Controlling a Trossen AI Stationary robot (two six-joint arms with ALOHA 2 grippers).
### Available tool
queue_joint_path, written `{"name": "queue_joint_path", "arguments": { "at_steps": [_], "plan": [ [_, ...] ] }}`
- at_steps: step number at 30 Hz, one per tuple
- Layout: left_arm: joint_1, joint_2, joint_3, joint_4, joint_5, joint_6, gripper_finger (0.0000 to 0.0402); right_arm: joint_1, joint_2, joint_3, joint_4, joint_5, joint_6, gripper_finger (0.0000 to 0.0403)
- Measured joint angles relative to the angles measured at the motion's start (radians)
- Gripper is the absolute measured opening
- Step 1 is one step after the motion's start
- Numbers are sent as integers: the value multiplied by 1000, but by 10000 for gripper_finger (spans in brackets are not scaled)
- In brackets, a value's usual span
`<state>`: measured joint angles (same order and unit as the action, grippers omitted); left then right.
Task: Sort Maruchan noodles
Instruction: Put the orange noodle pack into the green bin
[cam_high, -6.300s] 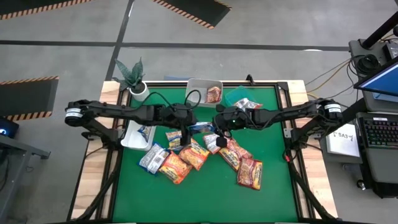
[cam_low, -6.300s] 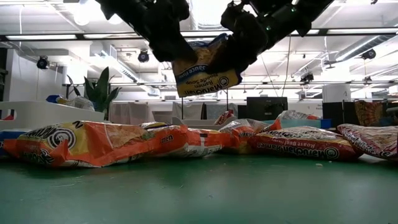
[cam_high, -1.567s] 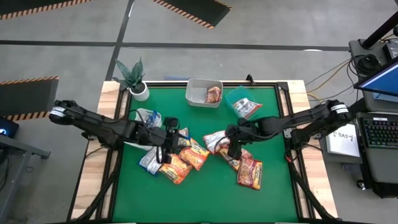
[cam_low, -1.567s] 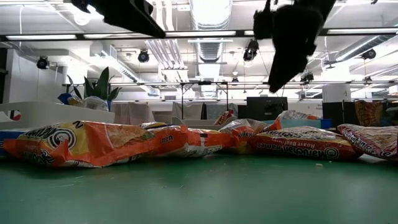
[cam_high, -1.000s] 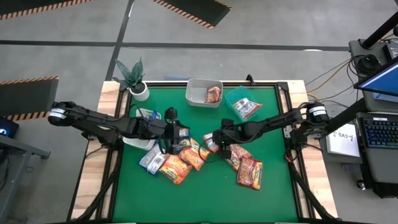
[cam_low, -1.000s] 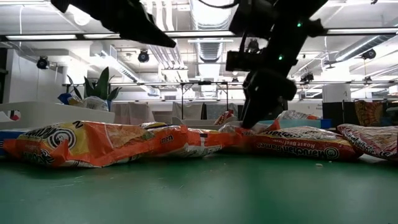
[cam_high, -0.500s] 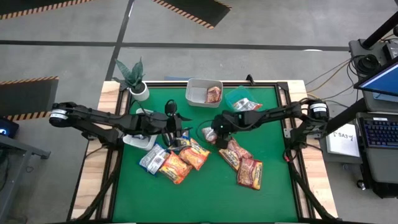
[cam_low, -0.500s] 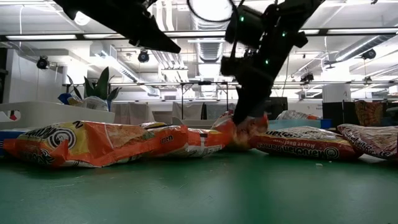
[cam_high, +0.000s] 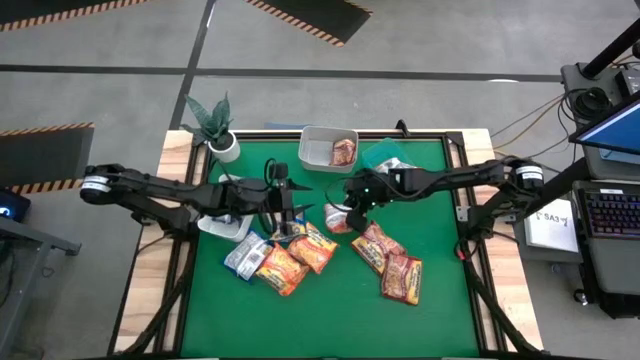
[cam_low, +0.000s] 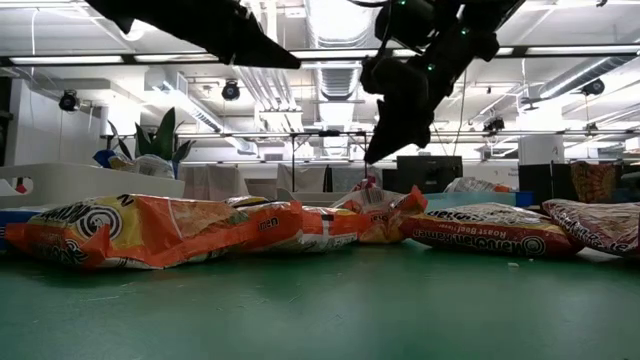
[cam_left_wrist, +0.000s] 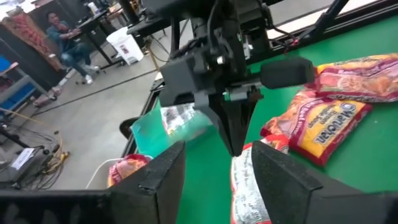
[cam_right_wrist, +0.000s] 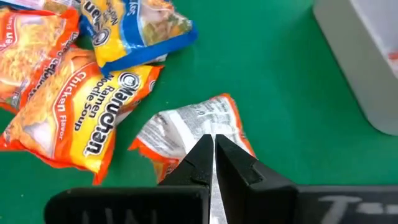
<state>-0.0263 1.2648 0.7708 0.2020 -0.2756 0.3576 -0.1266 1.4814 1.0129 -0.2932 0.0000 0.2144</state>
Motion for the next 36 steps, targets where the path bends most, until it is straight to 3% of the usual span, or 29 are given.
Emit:
{"name": "queue_joint_path", "arguments": {
  "at_steps": [3, 10, 18, 24, 28, 36],
  "plan": [
    [10, 0, -12, -1, 8, 0, 186, 4, -24, -18, -4, 0, 20, 8],
    [42, 24, -79, 109, 71, -28, 183, 5, -43, -48, -138, -2, 290, 9],
    [96, 225, -66, 279, 218, -86, 156, 8, -47, -108, -175, -108, 533, 22],
    [136, 347, -28, 300, 257, -101, 126, 8, -109, -129, -196, -166, 607, 94],
    [163, 415, -24, 365, 371, -138, 103, -5, -180, -182, -191, -153, 667, 161],
    [181, 517, -12, 443, 485, -183, 67, -11, -234, -335, 17, -78, 880, 278]
  ]
}}
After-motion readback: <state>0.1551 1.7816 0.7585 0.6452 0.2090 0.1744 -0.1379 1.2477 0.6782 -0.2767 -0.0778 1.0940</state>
